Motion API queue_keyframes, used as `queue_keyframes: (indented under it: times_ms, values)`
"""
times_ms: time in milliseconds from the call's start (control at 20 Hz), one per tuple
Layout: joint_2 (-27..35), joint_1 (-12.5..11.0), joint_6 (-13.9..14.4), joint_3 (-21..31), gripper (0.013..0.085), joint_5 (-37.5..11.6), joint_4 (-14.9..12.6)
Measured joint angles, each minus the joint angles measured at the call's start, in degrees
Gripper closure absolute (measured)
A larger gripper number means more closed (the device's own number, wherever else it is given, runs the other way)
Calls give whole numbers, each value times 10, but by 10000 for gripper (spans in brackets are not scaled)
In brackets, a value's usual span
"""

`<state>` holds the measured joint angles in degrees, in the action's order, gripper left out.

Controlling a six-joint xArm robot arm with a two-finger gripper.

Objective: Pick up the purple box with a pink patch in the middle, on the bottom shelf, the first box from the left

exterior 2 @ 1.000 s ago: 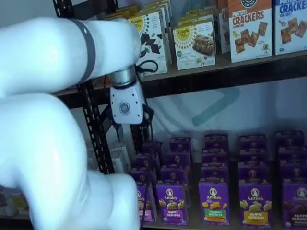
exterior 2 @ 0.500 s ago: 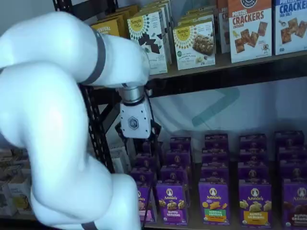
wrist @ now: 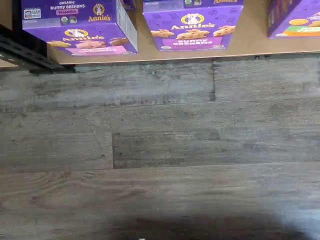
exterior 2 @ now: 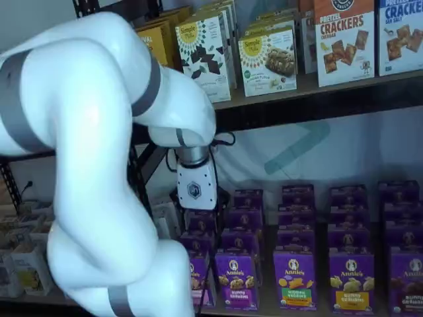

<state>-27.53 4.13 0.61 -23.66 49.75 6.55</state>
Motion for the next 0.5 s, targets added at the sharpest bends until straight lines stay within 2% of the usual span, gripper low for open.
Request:
queue_keyframes:
  times_ms: [300,500]
  values:
    - [81,7,-2,-8,130,-67,3]
    - [135,19,-8,-17,130,-114,21]
